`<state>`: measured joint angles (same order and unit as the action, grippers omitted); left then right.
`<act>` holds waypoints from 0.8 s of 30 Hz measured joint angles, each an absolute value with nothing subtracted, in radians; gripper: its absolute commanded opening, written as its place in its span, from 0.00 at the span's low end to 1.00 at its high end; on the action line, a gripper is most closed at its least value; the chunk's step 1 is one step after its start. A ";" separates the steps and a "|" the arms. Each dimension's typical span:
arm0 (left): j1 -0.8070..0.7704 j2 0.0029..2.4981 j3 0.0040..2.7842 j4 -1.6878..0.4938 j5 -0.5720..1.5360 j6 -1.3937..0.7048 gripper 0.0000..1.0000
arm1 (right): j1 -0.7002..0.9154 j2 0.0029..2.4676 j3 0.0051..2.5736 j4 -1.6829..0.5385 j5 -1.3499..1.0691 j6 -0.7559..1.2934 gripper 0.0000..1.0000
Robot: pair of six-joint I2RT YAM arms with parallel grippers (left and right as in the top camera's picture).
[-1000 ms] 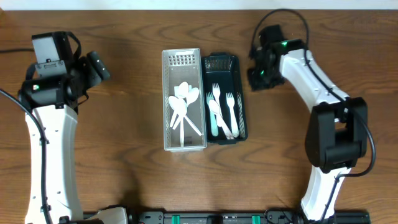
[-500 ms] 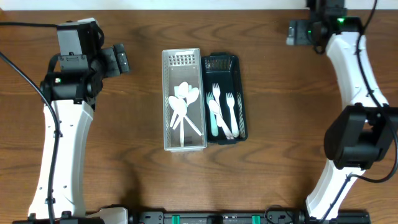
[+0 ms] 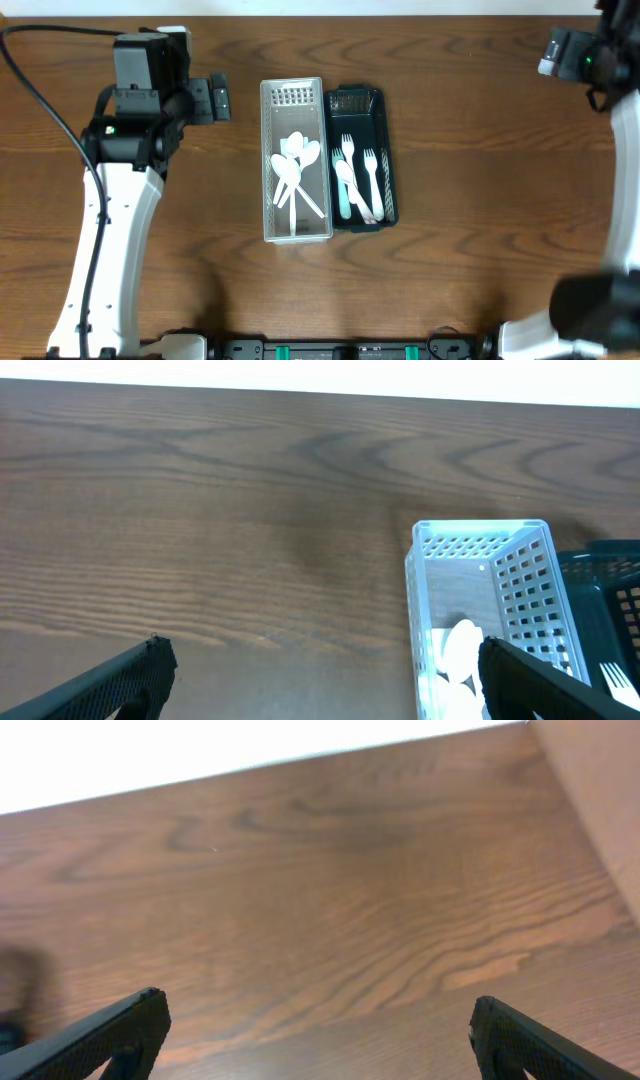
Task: Pack container
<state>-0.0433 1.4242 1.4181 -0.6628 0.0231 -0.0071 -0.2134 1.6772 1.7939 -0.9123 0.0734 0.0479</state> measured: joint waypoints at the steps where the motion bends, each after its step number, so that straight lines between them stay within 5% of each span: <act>1: -0.043 1.413 1.414 -0.666 0.023 -0.010 0.98 | -0.212 1.637 1.766 -0.908 0.066 0.049 0.99; 13: -0.061 1.038 1.094 -0.490 -0.035 -0.026 0.98 | -0.136 1.298 1.266 -0.870 0.035 0.050 0.99; 24: -0.061 0.574 0.647 -0.397 -0.053 -0.025 0.98 | 0.141 0.984 0.932 -0.895 0.090 0.105 0.99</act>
<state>-0.0612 0.5735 0.6472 -0.3965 -0.0528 -0.0254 0.1410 0.9844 0.9321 -0.8951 0.0898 0.1055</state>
